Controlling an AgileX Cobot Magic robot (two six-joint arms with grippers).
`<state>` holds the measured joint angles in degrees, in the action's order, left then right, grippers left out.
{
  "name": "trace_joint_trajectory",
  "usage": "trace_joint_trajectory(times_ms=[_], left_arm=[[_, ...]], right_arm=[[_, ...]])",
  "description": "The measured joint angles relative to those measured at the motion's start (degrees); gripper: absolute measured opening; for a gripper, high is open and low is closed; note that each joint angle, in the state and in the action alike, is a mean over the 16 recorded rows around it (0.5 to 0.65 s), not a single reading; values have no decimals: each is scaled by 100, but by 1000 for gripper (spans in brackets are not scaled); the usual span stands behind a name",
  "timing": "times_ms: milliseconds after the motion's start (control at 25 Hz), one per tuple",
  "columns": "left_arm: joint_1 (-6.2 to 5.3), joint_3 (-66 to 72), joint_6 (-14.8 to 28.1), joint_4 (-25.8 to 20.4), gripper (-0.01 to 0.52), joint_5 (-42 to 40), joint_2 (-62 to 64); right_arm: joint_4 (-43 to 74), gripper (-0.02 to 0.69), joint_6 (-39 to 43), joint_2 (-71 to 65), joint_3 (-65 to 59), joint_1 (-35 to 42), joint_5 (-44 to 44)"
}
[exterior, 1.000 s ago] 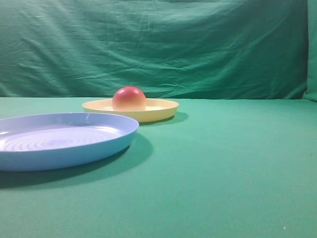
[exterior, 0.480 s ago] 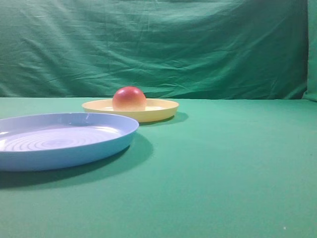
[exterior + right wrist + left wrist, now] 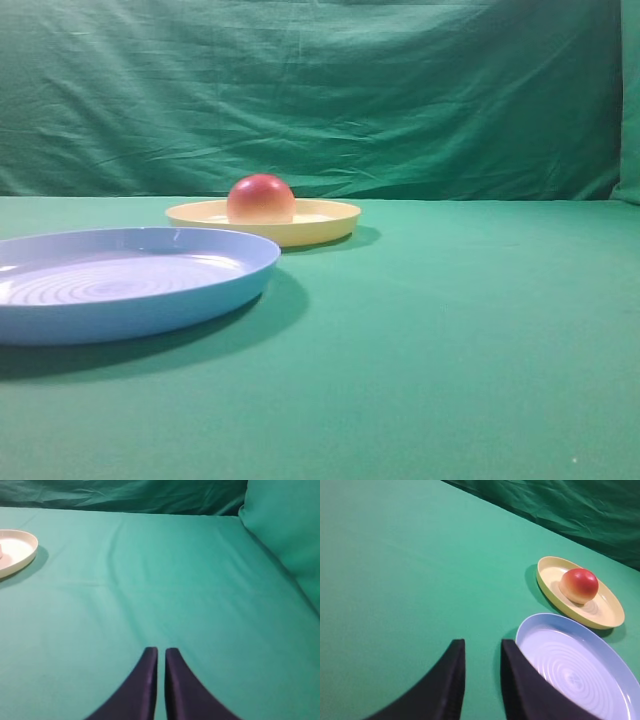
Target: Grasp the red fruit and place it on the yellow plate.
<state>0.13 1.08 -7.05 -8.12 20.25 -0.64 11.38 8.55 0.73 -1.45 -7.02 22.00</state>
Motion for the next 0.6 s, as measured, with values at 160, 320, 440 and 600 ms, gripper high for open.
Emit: trace_joint_trajectory(times_ms=[160,320,440,600], left_arm=[[0,0,0,0,157,0,0],[0,0,0,0,157,0,0],[0,0,0,0,157,0,0],[0,0,0,0,157,0,0]], right_arm=[[-1,0,-171,0,5,0,45],[-1,0,-253,0,10,0,79],[-1,0,-271,0,12,0,89],[-1,0,-275,0,12,0,90]])
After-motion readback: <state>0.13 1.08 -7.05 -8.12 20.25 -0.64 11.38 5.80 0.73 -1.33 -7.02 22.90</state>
